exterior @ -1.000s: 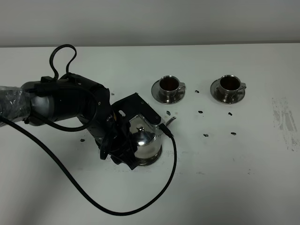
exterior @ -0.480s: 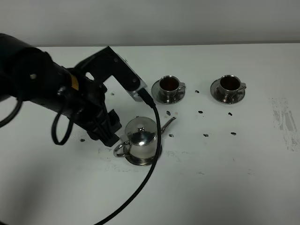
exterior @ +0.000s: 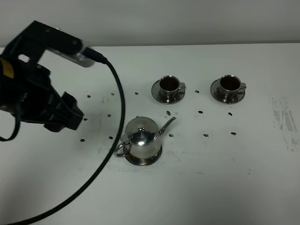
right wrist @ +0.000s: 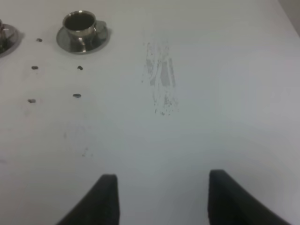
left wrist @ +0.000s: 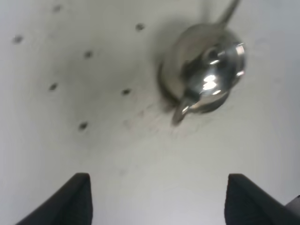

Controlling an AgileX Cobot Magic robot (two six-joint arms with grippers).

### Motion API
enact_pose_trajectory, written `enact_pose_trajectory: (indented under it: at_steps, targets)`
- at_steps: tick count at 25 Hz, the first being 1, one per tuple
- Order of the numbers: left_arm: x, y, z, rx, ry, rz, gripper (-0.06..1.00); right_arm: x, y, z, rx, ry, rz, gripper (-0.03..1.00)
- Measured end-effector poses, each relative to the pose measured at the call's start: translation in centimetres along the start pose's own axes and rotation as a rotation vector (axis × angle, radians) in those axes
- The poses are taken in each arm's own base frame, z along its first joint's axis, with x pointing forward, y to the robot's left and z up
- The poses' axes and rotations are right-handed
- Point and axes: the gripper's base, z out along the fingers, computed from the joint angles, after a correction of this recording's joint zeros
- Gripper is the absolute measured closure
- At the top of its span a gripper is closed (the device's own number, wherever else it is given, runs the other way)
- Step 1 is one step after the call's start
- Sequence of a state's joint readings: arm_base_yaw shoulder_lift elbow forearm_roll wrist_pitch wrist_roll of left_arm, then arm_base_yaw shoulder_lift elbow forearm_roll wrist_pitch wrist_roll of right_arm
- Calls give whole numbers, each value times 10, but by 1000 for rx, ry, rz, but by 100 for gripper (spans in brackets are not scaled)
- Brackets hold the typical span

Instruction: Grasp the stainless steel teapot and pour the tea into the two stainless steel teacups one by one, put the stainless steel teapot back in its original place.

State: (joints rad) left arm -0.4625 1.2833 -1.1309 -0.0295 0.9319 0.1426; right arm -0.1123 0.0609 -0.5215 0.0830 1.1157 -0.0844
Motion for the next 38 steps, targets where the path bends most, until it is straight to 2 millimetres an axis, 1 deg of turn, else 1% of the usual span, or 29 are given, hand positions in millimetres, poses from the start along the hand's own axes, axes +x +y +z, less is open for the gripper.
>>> enact_pose_trajectory:
  at_steps: [2, 4, 6, 7, 8, 11, 13, 15, 17, 20, 25, 30, 38]
  targets:
    - [10, 13, -14, -28, 11, -60, 37, 0, 0, 0, -1, 0, 0, 55]
    - [26, 27, -31, -64, 16, -134, 37, 0, 0, 0, -1, 0, 0, 55]
    - [48, 35, -40, -86, 34, -205, 37, 0, 0, 0, -1, 0, 0, 55]
    - [62, 39, -44, -100, 27, -254, 37, 0, 0, 0, -1, 0, 0, 55]
    - [76, 41, -42, -109, 34, -300, 37, 0, 0, 0, -1, 0, 0, 55]
    - [119, 39, -42, -142, 25, -414, 37, 0, 0, 0, -1, 0, 0, 55]
    - [150, 30, -38, -154, 45, -473, 37, 0, 0, 0, -1, 0, 0, 55]
    - [172, 20, -36, -168, 47, -513, 37, 0, 0, 0, -1, 0, 0, 55]
    - [188, 9, -36, -182, 10, -535, 37, 0, 0, 0, -1, 0, 0, 55]
    - [206, -2, -33, -198, -39, -560, 37, 0, 0, 0, -1, 0, 0, 55]
    - [225, -14, -31, -254, -155, -543, 37, 0, 0, 0, -1, 0, 0, 55]
    - [236, -22, -35, -293, -263, -523, 37, 0, 0, 0, -1, 0, 0, 55]
    - [250, -35, -45, -302, -414, -444, 37, 0, 0, 0, -1, 0, 0, 55]
